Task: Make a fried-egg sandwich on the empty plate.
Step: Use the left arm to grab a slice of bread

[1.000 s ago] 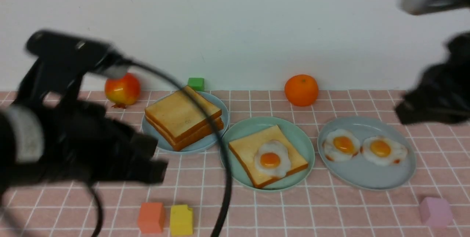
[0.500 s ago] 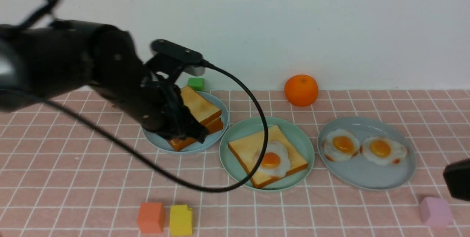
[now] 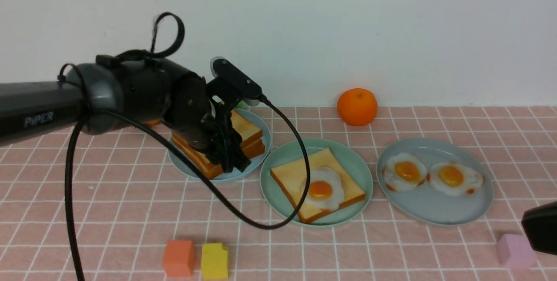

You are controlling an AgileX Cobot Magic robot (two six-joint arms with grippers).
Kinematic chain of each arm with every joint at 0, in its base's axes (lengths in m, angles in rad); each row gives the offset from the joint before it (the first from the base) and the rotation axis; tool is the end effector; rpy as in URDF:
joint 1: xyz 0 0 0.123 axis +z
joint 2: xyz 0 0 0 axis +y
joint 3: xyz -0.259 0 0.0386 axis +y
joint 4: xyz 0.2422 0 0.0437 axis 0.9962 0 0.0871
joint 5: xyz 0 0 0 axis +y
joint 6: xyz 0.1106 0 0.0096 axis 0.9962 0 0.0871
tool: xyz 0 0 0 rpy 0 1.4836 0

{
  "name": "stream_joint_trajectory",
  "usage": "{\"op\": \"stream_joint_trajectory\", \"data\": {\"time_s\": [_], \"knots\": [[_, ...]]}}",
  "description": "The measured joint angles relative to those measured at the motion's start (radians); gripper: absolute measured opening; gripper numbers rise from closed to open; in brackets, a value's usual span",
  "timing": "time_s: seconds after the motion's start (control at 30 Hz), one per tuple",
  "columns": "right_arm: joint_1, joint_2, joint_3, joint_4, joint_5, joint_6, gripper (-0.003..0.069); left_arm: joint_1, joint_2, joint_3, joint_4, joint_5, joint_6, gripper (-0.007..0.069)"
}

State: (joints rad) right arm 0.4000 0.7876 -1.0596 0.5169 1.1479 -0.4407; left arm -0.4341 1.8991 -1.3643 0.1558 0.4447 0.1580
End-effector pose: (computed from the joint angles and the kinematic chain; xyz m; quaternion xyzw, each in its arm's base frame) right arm 0.1092 0.1005 0.3745 -0.3573 0.8193 0.2479 0.3736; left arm 0.3847 -0.1702 0.1839 0.3270 0.8832 0.0088 0.3362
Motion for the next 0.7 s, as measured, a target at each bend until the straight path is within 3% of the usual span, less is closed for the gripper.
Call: {"op": "stream_joint_trajectory", "data": {"time_s": [0.7], "knots": [[0.0, 0.0, 0.0, 0.0, 0.0, 0.0, 0.0013, 0.0, 0.07, -0.004, 0.123, -0.095, -0.034, 0.0288]]}}
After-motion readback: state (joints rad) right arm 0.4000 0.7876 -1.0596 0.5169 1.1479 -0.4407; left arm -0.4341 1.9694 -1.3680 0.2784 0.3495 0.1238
